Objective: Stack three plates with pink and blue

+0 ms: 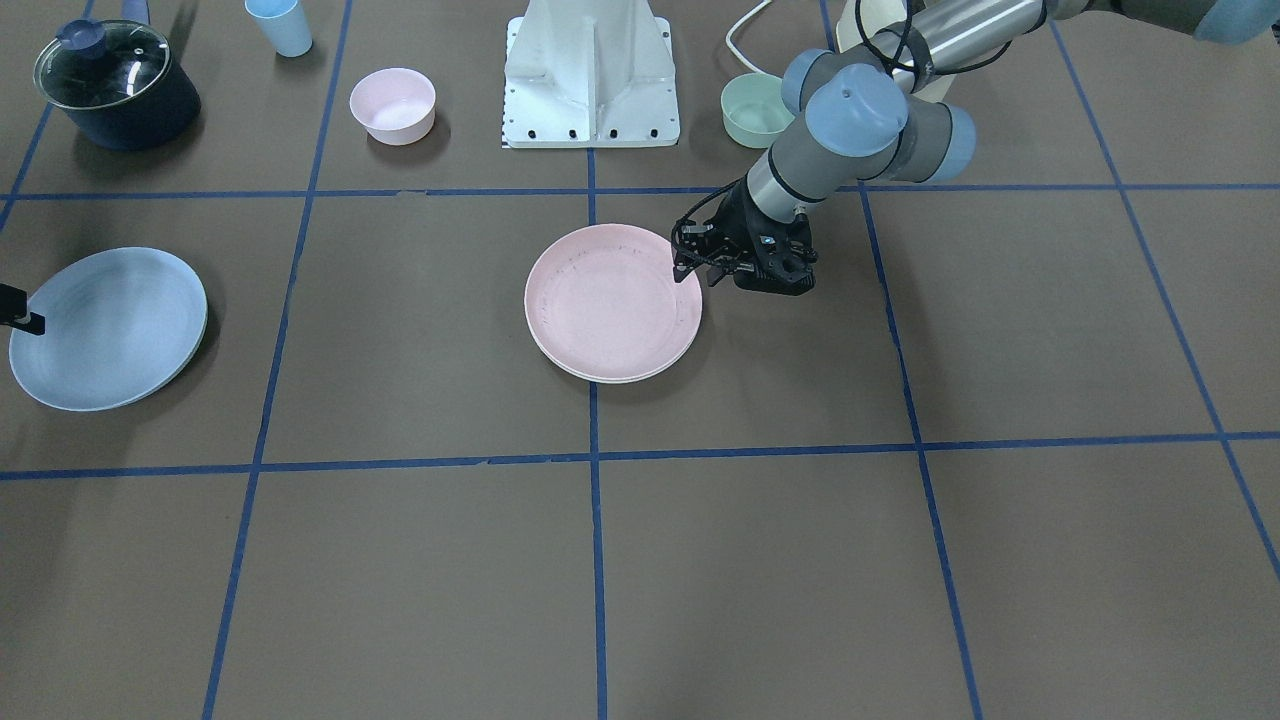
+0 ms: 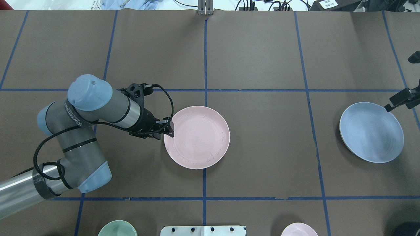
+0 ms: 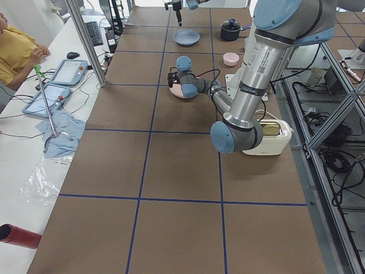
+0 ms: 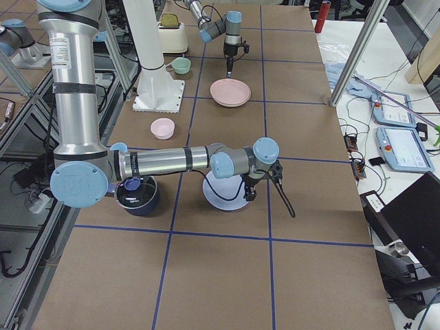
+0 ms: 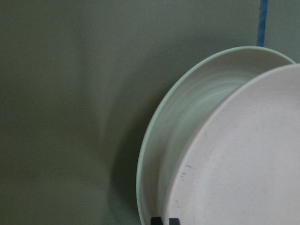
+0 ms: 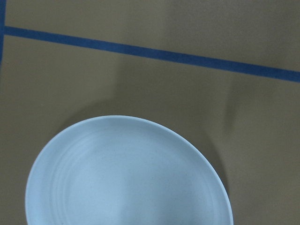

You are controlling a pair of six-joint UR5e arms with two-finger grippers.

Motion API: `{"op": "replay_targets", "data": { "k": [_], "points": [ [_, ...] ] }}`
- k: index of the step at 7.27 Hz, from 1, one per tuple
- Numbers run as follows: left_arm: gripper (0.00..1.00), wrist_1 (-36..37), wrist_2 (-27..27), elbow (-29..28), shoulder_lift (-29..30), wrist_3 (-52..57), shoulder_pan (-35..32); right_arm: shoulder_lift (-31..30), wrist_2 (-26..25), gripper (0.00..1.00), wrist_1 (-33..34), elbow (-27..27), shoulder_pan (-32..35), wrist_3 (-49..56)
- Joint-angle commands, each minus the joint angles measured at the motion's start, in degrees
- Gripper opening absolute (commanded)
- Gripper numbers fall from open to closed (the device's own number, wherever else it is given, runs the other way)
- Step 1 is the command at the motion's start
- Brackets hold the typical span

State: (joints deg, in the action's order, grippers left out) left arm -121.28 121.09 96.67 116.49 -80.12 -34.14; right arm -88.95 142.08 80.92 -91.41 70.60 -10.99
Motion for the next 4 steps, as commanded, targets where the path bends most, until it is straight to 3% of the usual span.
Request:
{"op": "replay_targets", "data": {
  "k": [1,4],
  "points": [
    [0.98,-0.09,0.38,0.54,1.11,-0.30,-3.73,-1.83,0.04,1.00,-7.06,4.12,-0.90,-0.08],
    [0.99,0.00,0.29,0.80,1.46,-0.39,-4.01,-4.30,0.05,1.00,-12.87,6.83,-1.60,-2.63]
  ]
}}
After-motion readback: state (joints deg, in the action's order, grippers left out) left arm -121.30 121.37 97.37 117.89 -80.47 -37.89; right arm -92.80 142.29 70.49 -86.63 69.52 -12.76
